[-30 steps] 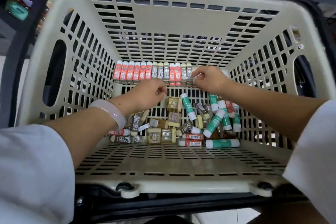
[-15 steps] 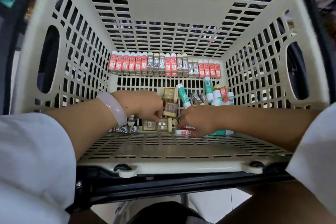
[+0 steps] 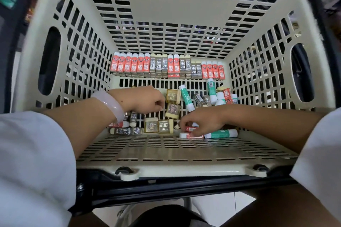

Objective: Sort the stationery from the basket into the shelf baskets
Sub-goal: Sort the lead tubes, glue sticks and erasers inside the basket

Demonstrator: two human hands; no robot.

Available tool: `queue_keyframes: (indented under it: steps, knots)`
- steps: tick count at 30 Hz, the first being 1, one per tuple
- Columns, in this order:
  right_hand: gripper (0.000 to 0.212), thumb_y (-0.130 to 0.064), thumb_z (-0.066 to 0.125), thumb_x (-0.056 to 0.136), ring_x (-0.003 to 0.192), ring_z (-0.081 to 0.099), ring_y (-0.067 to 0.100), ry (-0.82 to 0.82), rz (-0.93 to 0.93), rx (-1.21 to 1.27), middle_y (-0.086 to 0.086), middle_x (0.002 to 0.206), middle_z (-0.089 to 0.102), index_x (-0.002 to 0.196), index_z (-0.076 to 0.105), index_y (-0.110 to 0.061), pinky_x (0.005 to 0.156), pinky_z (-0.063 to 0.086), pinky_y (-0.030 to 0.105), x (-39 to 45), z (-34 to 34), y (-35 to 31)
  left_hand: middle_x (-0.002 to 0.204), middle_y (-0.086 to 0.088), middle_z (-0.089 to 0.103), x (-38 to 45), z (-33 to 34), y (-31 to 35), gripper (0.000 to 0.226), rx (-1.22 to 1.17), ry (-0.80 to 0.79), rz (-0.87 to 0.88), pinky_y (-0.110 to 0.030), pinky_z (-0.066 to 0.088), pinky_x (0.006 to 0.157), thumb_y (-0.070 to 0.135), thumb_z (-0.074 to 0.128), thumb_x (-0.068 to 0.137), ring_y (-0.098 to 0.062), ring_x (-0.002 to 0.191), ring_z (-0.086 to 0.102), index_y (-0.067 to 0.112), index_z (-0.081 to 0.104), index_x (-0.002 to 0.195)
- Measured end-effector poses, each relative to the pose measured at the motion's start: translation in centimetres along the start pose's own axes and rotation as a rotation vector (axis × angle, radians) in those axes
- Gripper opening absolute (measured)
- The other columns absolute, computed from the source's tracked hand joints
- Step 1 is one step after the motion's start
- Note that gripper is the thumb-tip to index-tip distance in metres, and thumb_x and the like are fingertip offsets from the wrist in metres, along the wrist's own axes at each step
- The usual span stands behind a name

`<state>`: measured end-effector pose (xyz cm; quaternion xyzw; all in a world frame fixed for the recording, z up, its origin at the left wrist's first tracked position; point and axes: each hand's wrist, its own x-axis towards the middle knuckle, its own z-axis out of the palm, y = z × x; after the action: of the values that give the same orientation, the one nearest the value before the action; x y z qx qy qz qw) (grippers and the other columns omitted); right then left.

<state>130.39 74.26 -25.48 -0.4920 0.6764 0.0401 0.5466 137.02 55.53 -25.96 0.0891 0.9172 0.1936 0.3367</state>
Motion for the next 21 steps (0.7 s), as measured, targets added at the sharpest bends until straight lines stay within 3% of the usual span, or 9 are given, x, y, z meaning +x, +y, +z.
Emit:
queue_keyframes:
  steps: [4,8,12,15,17,21]
  knots:
    - [0.025,-0.029,0.062,0.087,0.086,0.05,0.015,0.029,-0.011,0.158,-0.001,0.095,0.053,0.107,0.053,-0.018,0.073,0.041,0.026,-0.1,0.0,-0.1,0.098,0.004,0.062,0.1,0.0,0.0,0.023,-0.059,0.02,0.004,-0.021,0.042,0.071,0.025,0.047,0.095,-0.007,0.079,0.054,0.015,0.061,0.11]
    - [0.008,-0.034,0.057,0.088,0.081,0.059,0.003,0.078,-0.04,0.481,-0.01,0.094,0.06,0.094,0.051,-0.036,0.068,0.044,0.017,-0.9,-1.0,-0.7,0.097,0.003,0.062,0.3,-0.4,0.6,0.029,-0.306,0.1,-0.021,-0.02,0.046,0.069,0.034,0.038,0.097,-0.005,0.077,0.056,0.016,0.057,0.108]
    - [0.015,-0.03,0.06,0.087,0.077,0.064,0.003,0.474,-0.001,0.835,-0.007,0.095,0.065,0.099,0.051,-0.029,0.065,0.043,0.018,-0.7,-2.6,-1.5,0.098,-0.006,0.061,-0.3,-1.7,1.5,0.05,-1.189,0.141,-0.208,-0.025,0.057,0.071,0.05,0.027,0.094,-0.017,0.077,0.069,0.02,0.037,0.133]
    - [0.032,-0.025,0.064,0.085,0.078,0.063,0.001,0.73,0.001,1.049,-0.005,0.094,0.063,0.112,0.046,-0.022,0.055,0.045,0.01,0.0,-3.3,-2.5,0.105,-0.014,0.063,-0.5,-2.5,1.9,0.045,-1.625,0.1,-0.187,-0.032,0.058,0.075,0.048,0.037,0.093,-0.024,0.087,0.07,0.011,0.046,0.117]
    - [0.035,-0.017,0.062,0.087,0.078,0.061,0.003,0.79,-0.024,1.049,-0.004,0.092,0.061,0.117,0.046,-0.016,0.055,0.047,0.008,0.4,-3.4,-3.2,0.1,-0.011,0.064,-0.6,-2.4,2.3,0.032,-1.615,0.146,-0.182,-0.031,0.058,0.073,0.034,0.045,0.094,-0.018,0.08,0.069,0.008,0.052,0.11]
    - [0.026,-0.008,0.057,0.089,0.075,0.062,0.014,0.809,-0.012,1.049,0.008,0.087,0.065,0.115,0.051,-0.009,0.07,0.053,0.02,0.6,-3.4,-3.7,0.085,-0.008,0.064,-0.5,-1.9,2.7,0.024,-1.554,0.264,-0.287,-0.026,0.057,0.06,0.025,0.048,0.095,-0.014,0.065,0.063,0.008,0.052,0.112]
